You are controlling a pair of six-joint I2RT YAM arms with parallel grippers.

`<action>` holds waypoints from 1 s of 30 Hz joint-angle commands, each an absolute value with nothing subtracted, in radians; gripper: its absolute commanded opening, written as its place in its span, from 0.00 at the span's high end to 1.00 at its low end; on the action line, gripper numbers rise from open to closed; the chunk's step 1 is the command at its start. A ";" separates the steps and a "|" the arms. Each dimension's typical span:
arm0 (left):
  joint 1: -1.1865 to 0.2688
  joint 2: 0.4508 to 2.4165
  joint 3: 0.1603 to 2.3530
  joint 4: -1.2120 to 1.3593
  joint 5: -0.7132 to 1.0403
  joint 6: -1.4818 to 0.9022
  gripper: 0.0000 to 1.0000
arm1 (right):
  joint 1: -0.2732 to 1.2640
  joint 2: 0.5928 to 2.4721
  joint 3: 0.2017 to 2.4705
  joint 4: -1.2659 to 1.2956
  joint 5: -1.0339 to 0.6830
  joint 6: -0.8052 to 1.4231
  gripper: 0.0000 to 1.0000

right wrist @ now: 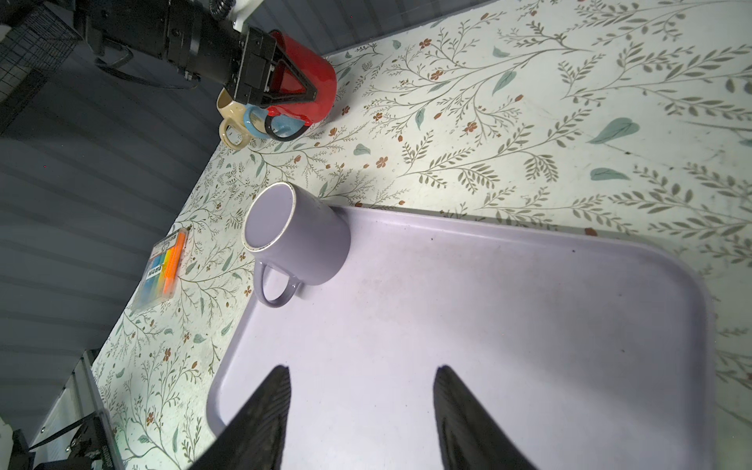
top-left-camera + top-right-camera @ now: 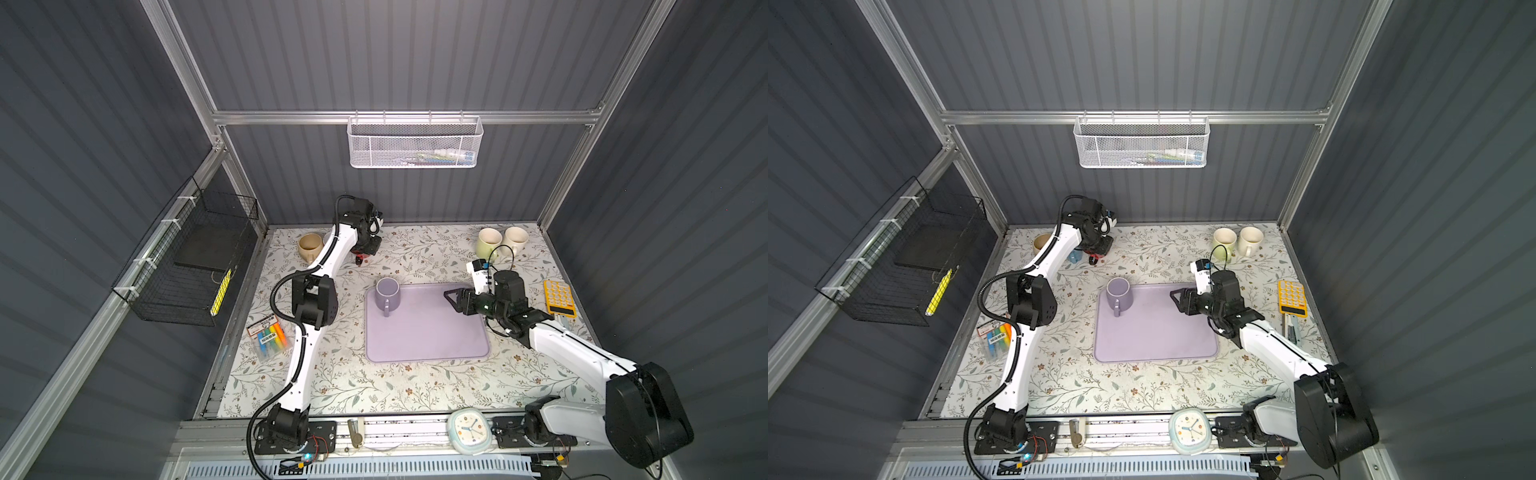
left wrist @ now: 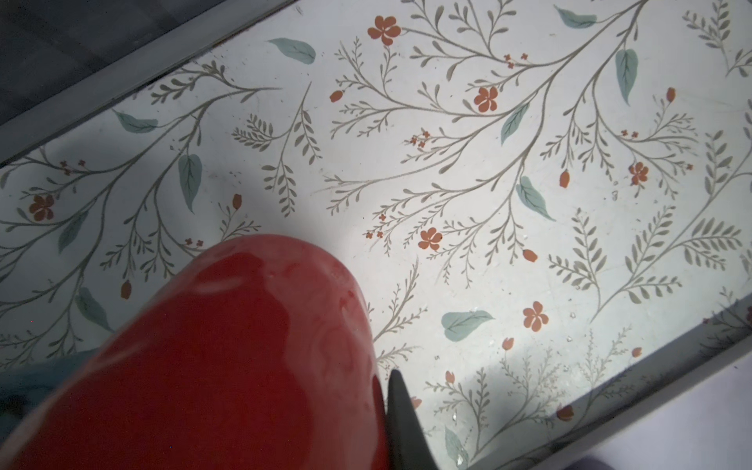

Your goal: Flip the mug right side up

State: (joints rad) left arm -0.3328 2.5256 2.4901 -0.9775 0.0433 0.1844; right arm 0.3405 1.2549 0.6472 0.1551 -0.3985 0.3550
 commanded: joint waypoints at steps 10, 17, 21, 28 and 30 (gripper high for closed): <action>-0.331 2.553 2.513 -0.970 0.019 0.212 1.00 | 0.344 1.272 0.663 0.155 -0.396 0.342 0.42; -0.331 2.566 2.513 -0.963 -0.008 0.208 1.00 | 0.345 1.272 0.661 0.153 -0.396 0.340 0.42; -0.331 2.570 2.513 -0.959 -0.029 0.201 0.98 | 0.344 1.272 0.655 0.158 -0.395 0.342 0.42; -0.331 2.578 2.523 -0.950 -0.028 0.185 0.90 | 0.345 1.270 0.646 0.160 -0.393 0.342 0.41; -0.331 2.580 2.525 -0.950 -0.025 0.183 0.89 | 0.345 1.267 0.644 0.161 -0.393 0.342 0.41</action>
